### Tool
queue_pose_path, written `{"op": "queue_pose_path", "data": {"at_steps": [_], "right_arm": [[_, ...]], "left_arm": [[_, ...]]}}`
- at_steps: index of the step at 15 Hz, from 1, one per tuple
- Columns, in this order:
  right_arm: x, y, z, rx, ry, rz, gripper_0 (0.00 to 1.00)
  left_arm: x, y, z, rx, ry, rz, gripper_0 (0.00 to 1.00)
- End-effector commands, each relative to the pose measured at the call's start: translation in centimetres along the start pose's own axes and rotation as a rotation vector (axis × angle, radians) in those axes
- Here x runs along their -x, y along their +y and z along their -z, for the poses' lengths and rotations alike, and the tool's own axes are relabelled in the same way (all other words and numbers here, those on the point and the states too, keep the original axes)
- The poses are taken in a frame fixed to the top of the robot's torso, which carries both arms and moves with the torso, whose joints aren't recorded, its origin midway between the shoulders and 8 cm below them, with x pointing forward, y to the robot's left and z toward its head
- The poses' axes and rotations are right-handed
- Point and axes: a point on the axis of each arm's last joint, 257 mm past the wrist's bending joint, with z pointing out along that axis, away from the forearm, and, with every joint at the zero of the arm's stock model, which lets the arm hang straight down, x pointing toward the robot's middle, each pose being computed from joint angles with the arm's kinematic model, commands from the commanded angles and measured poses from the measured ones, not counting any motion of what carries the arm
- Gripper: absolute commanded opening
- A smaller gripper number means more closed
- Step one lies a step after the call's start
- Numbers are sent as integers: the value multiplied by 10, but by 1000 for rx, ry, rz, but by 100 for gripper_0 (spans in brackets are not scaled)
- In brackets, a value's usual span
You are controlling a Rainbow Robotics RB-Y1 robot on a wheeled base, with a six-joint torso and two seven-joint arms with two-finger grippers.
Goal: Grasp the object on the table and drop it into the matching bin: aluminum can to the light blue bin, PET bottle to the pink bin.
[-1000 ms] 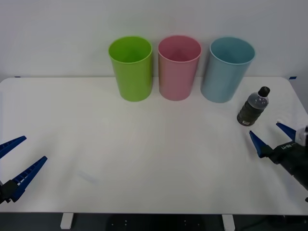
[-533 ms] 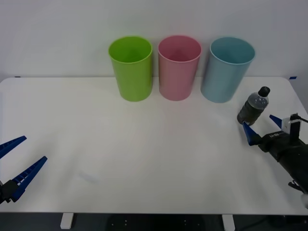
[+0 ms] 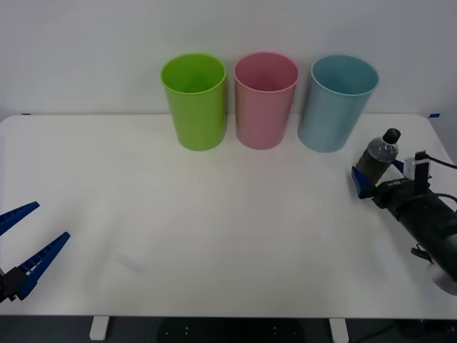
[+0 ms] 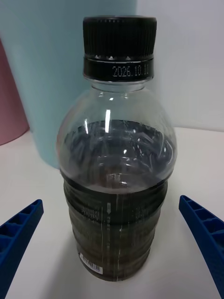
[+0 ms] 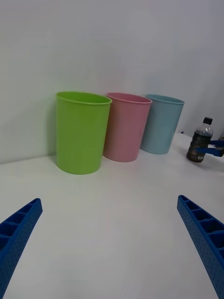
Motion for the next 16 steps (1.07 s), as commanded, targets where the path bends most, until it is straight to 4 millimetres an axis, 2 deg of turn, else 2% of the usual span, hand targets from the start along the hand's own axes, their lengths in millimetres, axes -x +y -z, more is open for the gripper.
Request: {"op": "queue_pose_path", "data": {"at_steps": [1,5,12,13,14,16], "right_arm": [[1,2,-16,-2,14,-13,100],[2,3,-26,-28,29,-4,100],[3,3,-26,-28,27,6,100],[4,3,-26,-25,25,8,40],[5,3,-26,-23,22,8,2],[5,4,-26,-20,21,10,0]], "left_arm": [[0,0,0,0,0,0,100],[0,0,0,0,0,0,100],[0,0,0,0,0,0,100],[0,0,0,0,0,0,100],[0,0,0,0,0,0,100],[0,0,0,0,0,0,100]]}}
